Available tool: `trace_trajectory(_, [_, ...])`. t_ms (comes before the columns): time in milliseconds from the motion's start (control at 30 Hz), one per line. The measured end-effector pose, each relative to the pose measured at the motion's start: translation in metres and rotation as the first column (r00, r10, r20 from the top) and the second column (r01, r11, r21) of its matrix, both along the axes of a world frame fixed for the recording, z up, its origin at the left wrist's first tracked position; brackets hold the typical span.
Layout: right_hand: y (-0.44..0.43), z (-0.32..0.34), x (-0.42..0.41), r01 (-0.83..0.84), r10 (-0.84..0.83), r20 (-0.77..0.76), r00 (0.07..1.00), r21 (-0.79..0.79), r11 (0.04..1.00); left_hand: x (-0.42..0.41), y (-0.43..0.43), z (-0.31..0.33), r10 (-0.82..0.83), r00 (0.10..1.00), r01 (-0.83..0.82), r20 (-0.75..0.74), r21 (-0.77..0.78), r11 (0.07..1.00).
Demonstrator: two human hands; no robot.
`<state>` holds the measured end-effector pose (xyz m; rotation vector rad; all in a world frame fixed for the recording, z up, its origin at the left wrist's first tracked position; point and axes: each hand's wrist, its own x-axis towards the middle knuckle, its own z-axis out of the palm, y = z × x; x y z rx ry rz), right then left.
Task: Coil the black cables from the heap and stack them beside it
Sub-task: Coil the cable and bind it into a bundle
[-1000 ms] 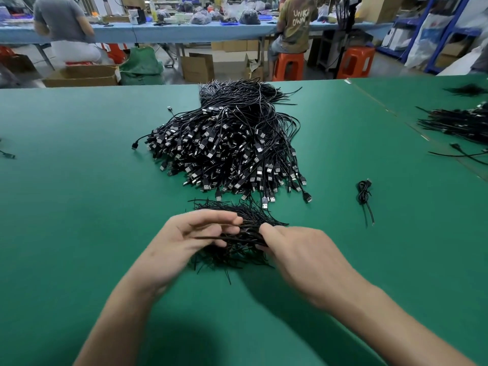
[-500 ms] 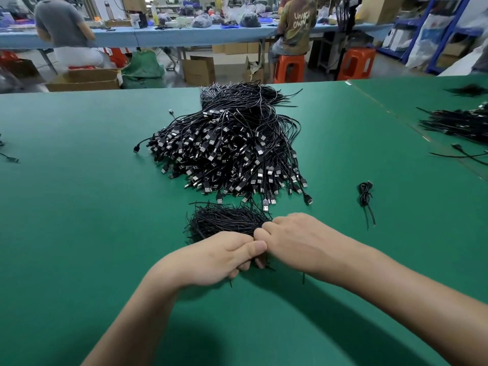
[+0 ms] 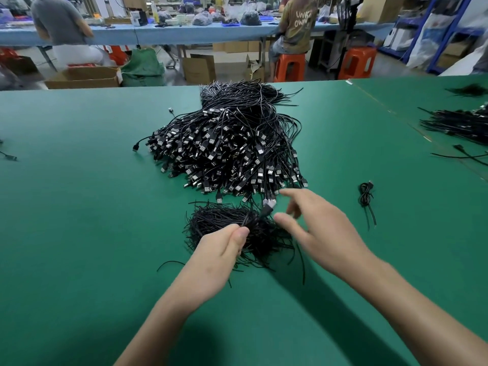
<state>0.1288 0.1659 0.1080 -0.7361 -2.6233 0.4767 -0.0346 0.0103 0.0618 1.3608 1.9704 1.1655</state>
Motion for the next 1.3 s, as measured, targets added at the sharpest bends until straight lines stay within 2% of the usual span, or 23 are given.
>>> trace_trajectory(67, [-0.013, -0.014, 0.002, 0.042, -0.097, -0.148, 0.984, -0.336, 0.941, 0.011, 0.001, -0.003, 0.059, 0.986, -0.072, 0.154, 0.080, 0.994])
trace_trajectory(133, [-0.029, -0.028, -0.002, -0.072, -0.086, -0.232, 0.969, -0.598, 0.799, 0.025, 0.006, -0.004, 0.043, 0.960, -0.076, 0.277, 0.111, 0.991])
trace_trajectory(233, [-0.052, -0.040, -0.008, -0.229, -0.127, -0.380, 0.916, -0.758, 0.611, 0.044, 0.012, -0.003, -0.006, 0.908, -0.042, 0.420, 0.106, 0.994])
trace_trajectory(300, [-0.060, -0.045, -0.008, -0.281, -0.244, -0.431, 0.868, -0.835, 0.473, 0.052, 0.013, -0.001, -0.012, 0.868, -0.031, 0.496, 0.077, 0.997])
trace_trajectory(367, [-0.062, -0.049, -0.005, -0.317, -0.316, -0.454, 0.833, -0.860, 0.400, 0.055, 0.013, 0.003, -0.026, 0.848, 0.007, 0.529, 0.038, 0.999])
trace_trajectory(533, [-0.063, -0.048, -0.004, -0.342, -0.400, -0.458, 0.794, -0.880, 0.329, 0.056, 0.014, 0.011, -0.069, 0.752, 0.097, 0.656, -0.007, 0.995])
trace_trajectory(633, [-0.064, -0.049, -0.004, -0.344, -0.430, -0.469, 0.771, -0.876, 0.338, 0.056, 0.015, 0.013, -0.057, 0.755, 0.113, 0.653, -0.044, 0.993])
trace_trajectory(767, [-0.063, -0.050, -0.004, -0.300, -0.455, -0.483, 0.748, -0.857, 0.419, 0.045, 0.010, 0.012, -0.109, 0.938, 0.158, 0.329, -0.125, 0.979])
trace_trajectory(800, [-0.060, -0.049, -0.004, -0.255, -0.485, -0.474, 0.735, -0.856, 0.450, 0.037, 0.009, 0.012, -0.098, 0.959, 0.135, 0.266, -0.125, 0.983])
trace_trajectory(867, [-0.054, -0.049, -0.002, -0.128, -0.519, -0.443, 0.731, -0.836, 0.534, 0.017, 0.008, 0.011, 0.027, 0.997, -0.024, 0.077, -0.036, 0.999])
trace_trajectory(900, [-0.051, -0.050, -0.001, -0.088, -0.518, -0.428, 0.740, -0.826, 0.557, 0.005, 0.009, 0.011, 0.139, 0.984, -0.137, -0.106, 0.033, 0.990])
trace_trajectory(967, [-0.049, -0.052, -0.001, -0.058, -0.506, -0.405, 0.762, -0.820, 0.569, -0.014, 0.013, 0.010, 0.295, 0.830, -0.278, -0.474, 0.106, 0.955])
trace_trajectory(1033, [-0.050, -0.053, -0.003, -0.054, -0.491, -0.390, 0.779, -0.821, 0.568, -0.027, 0.018, 0.008, 0.271, 0.708, -0.340, -0.652, 0.021, 0.940])
trace_trajectory(1133, [-0.050, -0.054, -0.005, -0.067, -0.482, -0.381, 0.789, -0.833, 0.549, -0.037, 0.025, 0.008, 0.168, 0.632, -0.361, -0.757, -0.096, 0.928])
trace_trajectory(1300, [-0.054, -0.051, -0.006, -0.154, -0.490, -0.380, 0.785, -0.885, 0.440, -0.044, 0.030, 0.014, 0.092, 0.576, -0.298, -0.813, -0.104, 0.949])
